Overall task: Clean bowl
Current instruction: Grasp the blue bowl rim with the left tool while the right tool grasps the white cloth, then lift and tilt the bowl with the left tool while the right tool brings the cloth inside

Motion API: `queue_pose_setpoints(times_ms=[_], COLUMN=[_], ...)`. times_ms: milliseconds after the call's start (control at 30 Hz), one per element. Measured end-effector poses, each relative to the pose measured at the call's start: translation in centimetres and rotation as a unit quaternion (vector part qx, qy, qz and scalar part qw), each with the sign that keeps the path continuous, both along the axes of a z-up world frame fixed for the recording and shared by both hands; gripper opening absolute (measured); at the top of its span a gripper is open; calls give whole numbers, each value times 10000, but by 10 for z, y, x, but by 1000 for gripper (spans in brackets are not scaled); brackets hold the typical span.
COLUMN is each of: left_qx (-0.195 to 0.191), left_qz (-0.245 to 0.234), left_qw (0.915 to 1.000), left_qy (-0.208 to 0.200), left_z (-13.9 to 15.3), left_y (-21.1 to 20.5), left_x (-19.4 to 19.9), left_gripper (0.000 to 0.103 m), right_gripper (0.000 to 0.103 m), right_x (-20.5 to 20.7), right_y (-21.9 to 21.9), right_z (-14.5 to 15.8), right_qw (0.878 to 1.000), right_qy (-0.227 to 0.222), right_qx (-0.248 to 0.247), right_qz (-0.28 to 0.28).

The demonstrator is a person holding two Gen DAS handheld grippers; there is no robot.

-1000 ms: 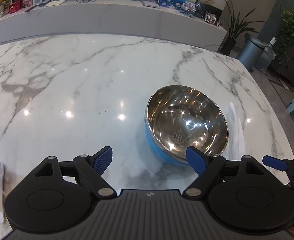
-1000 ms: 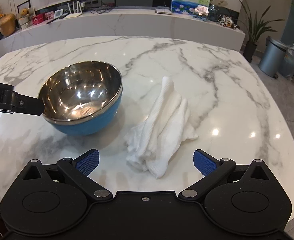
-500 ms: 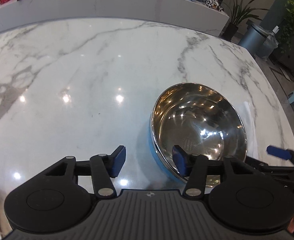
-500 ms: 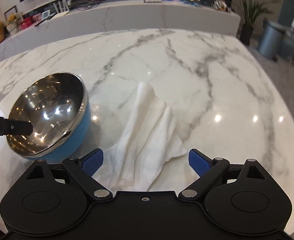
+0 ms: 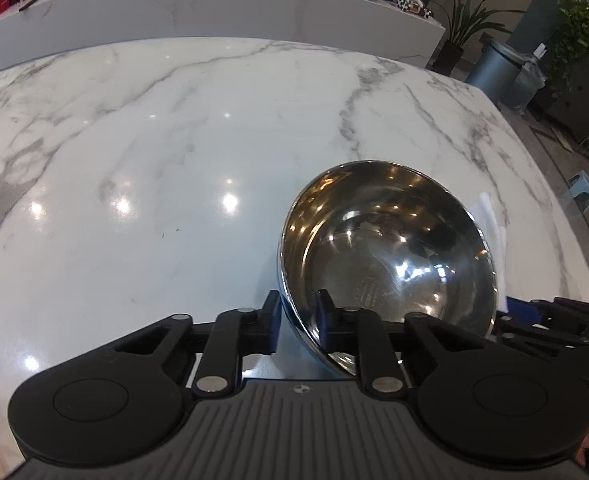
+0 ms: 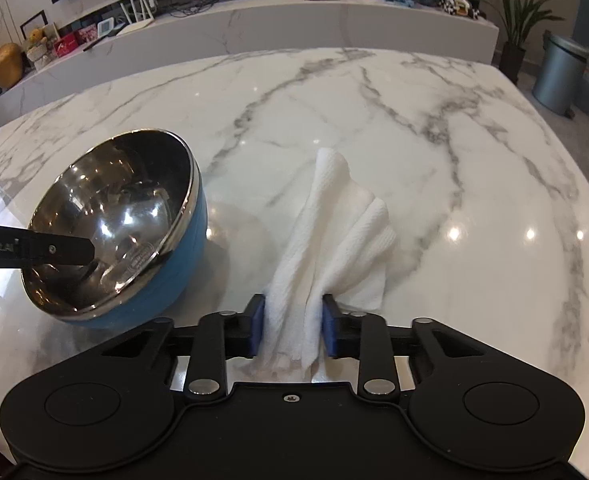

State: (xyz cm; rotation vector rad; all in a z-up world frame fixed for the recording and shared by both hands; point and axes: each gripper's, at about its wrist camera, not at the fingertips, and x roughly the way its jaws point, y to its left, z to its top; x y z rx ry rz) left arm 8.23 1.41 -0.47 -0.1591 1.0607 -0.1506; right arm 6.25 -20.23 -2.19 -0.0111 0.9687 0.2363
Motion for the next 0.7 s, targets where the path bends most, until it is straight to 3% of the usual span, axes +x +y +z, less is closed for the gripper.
queue_pose_setpoints(times_ms=[433,700], left_qx=[303,248], left_qz=[177,193], left_qw=[9991,9991], left_qy=[-236,-278], left_z=[8,9], left_y=[-10,-10], left_x=[-4,-6], left_gripper=[10,10], right_gripper=[24,24], right_x=[-26,-33], right_y=[13,44], right_z=[58,54], right_qw=[9926,9891], right_qy=[-1026,-883], right_qx=[489,537], right_qz=[427,1045])
